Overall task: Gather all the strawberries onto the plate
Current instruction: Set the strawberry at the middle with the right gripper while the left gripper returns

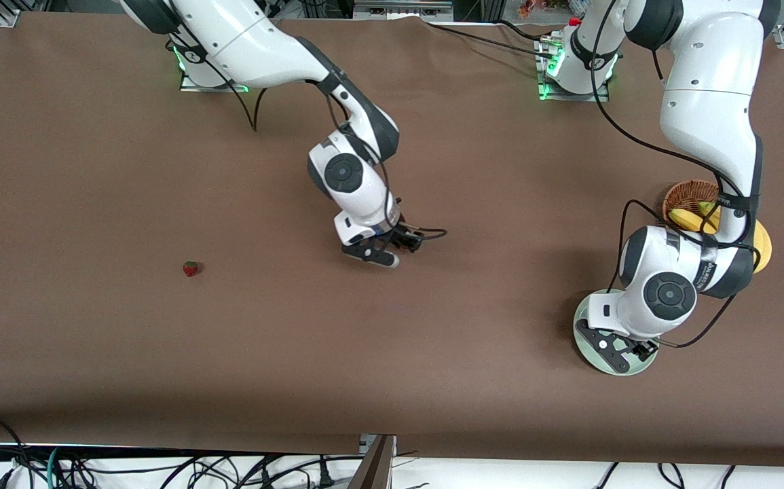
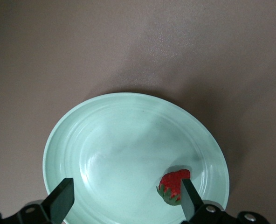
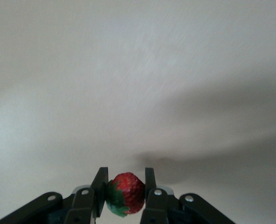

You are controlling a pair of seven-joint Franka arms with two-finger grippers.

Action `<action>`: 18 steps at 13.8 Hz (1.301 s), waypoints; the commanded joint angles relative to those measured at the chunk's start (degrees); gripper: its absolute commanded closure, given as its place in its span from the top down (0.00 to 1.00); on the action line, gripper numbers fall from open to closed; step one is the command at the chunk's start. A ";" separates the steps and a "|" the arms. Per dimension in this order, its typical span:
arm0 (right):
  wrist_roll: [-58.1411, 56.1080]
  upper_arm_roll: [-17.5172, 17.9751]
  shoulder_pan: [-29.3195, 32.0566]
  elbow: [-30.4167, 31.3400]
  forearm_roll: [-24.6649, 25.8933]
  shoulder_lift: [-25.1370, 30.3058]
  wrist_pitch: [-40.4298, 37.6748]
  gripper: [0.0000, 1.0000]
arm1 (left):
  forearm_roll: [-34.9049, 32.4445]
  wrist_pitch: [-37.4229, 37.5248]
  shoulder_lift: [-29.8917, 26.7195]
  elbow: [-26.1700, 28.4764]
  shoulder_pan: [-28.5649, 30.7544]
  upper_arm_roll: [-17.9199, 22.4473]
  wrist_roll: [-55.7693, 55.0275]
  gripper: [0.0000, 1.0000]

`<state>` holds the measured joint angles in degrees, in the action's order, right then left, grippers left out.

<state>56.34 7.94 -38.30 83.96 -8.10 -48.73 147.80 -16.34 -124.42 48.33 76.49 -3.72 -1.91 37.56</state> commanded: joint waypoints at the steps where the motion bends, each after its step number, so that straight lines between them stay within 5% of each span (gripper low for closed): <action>1: 0.53 -0.03 -0.55 -2.22 -0.25 -2.16 1.69 0.35 | -0.11 4.78 -2.26 -0.28 0.47 -1.07 0.15 1.00; 2: 0.52 -0.03 -0.55 -2.22 -0.16 -2.16 1.70 0.45 | 2.08 6.72 -2.79 -0.11 0.12 -1.25 -0.99 1.00; 3: 0.26 -0.03 -0.55 -2.22 -0.08 -2.16 1.70 0.88 | 3.93 8.39 -3.67 0.33 -0.23 -1.25 -3.69 1.00; 4: -0.26 -0.12 -0.63 -2.40 0.45 -1.90 1.70 1.00 | 4.47 9.89 -4.03 0.42 -0.84 -1.34 -6.85 1.00; 7: -1.05 -0.73 0.24 -5.55 0.89 -0.76 -1.71 1.00 | 5.52 13.85 -5.17 0.33 -1.55 -6.76 -20.45 1.00; 10: -11.38 -1.00 5.32 -8.98 1.95 1.96 -14.78 1.00 | 7.38 14.47 -5.17 0.50 -1.81 -13.88 -42.23 1.00; 16: -33.82 -1.96 19.20 -8.81 2.30 8.29 -35.89 1.00 | 8.69 10.01 -3.42 0.59 -9.79 -14.79 -65.90 1.00; 18: -38.04 -5.02 21.07 -8.64 2.39 8.73 -41.52 1.00 | 8.78 7.46 -2.54 0.59 -13.92 -14.79 -76.62 1.00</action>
<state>21.53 4.58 -18.26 74.16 -6.53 -41.04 110.20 -8.41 -114.51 45.32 76.80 -14.00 -17.26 -30.52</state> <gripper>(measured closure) 0.000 0.000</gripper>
